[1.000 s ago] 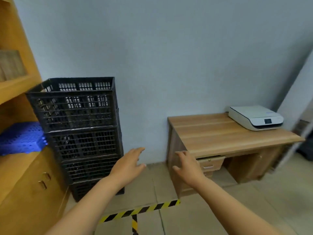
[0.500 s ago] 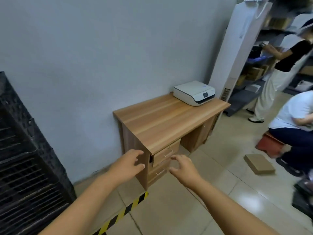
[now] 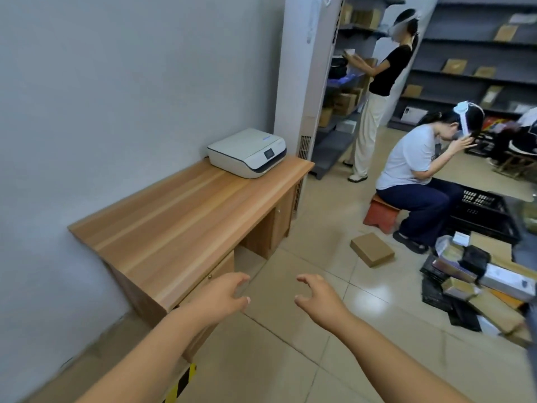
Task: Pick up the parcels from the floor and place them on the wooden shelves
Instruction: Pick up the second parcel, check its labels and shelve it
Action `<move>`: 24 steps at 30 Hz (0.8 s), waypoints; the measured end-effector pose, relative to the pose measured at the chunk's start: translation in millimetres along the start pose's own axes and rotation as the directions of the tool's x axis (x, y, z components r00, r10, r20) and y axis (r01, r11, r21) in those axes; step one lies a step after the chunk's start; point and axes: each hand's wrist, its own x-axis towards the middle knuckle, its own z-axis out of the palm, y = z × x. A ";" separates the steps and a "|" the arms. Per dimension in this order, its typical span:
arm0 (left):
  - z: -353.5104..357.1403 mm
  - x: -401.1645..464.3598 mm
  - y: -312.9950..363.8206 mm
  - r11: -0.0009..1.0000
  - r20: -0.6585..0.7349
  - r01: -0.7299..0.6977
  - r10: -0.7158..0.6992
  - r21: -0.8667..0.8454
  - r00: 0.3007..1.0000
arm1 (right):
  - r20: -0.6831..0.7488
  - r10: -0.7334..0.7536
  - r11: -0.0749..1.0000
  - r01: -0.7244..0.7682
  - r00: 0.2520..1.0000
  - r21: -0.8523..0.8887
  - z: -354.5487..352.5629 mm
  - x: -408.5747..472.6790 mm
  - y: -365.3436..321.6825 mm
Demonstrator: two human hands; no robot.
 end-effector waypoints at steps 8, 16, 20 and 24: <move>20.2 139.4 69.4 1.000 0.016 -0.008 0.008 -0.020 1.000 | -0.033 0.033 0.999 -0.033 0.999 -0.017 -81.0 91.3 76.4; 38.1 254.5 108.4 0.999 0.080 -0.026 0.028 -0.026 0.996 | -0.049 0.135 0.990 -0.134 0.990 0.035 -128.2 166.5 136.8; 41.2 327.4 126.5 0.995 0.128 -0.081 0.088 -0.058 0.988 | -0.081 0.187 0.981 -0.183 0.979 0.057 -157.0 213.6 165.9; 35.6 406.5 152.2 0.986 0.167 -0.158 0.165 -0.054 0.972 | -0.133 0.259 0.965 -0.251 0.957 0.072 -196.8 266.5 193.9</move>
